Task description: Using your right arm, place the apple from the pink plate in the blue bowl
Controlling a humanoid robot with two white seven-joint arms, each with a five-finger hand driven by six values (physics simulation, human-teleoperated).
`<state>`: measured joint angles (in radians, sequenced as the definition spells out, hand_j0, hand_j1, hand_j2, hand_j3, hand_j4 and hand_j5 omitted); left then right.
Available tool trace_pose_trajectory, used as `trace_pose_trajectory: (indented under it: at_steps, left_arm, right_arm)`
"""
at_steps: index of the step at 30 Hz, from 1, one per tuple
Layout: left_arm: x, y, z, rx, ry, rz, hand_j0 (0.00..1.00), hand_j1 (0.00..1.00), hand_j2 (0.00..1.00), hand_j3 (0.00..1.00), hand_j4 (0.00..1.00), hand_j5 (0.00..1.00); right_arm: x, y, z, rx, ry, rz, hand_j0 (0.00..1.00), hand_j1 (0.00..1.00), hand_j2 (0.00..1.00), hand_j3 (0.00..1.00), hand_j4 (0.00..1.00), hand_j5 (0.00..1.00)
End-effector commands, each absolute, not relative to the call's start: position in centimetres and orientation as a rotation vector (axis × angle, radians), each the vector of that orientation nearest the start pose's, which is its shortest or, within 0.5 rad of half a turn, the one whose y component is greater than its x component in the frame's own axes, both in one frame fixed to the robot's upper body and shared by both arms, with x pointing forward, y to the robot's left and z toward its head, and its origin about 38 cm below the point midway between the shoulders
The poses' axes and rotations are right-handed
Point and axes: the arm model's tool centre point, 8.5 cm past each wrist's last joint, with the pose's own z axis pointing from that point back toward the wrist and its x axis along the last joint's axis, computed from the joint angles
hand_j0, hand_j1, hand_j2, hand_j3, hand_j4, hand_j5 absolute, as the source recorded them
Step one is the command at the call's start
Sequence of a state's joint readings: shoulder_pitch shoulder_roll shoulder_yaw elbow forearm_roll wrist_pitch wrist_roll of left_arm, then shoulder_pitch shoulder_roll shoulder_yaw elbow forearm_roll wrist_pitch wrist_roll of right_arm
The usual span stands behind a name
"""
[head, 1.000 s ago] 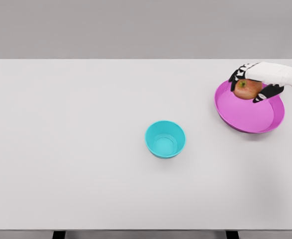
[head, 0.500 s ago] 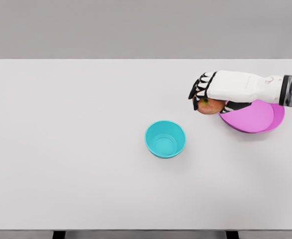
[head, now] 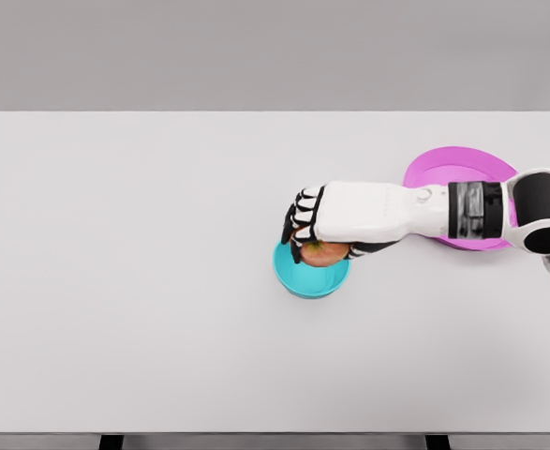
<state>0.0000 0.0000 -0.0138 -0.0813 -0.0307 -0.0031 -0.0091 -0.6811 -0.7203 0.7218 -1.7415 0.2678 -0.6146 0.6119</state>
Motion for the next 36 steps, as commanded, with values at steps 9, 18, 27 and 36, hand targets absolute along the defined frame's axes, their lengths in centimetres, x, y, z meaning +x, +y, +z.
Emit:
trace_pose_trajectory:
  at_steps: [9, 18, 27, 36]
  left_arm:
    - [2.9, 27.0, -26.3, 0.079, -0.082, -0.048, 1.0, 1.0, 1.0, 1.0, 1.0, 1.0]
    - [2.9, 27.0, -26.3, 0.079, -0.082, -0.048, 1.0, 1.0, 1.0, 1.0, 1.0, 1.0]
    - [2.9, 27.0, -26.3, 0.079, -0.082, -0.048, 1.0, 1.0, 1.0, 1.0, 1.0, 1.0]
    - [2.9, 27.0, -26.3, 0.079, -0.082, -0.048, 1.0, 1.0, 1.0, 1.0, 1.0, 1.0]
  right_arm:
    - [37.9, -17.3, 23.1, 0.057, 1.998, -2.754, 0.64, 0.64, 0.64, 0.64, 0.64, 0.64]
    - [38.1, -17.4, 23.2, 0.065, 1.999, -2.755, 1.0, 1.0, 1.0, 1.0, 1.0, 1.0]
    - [39.2, -22.2, 30.0, 0.357, 2.151, -2.63, 1.0, 1.0, 1.0, 1.0, 1.0, 1.0]
    - [38.4, -34.2, 28.3, 0.74, 2.552, -2.611, 1.0, 1.0, 1.0, 1.0, 1.0, 1.0]
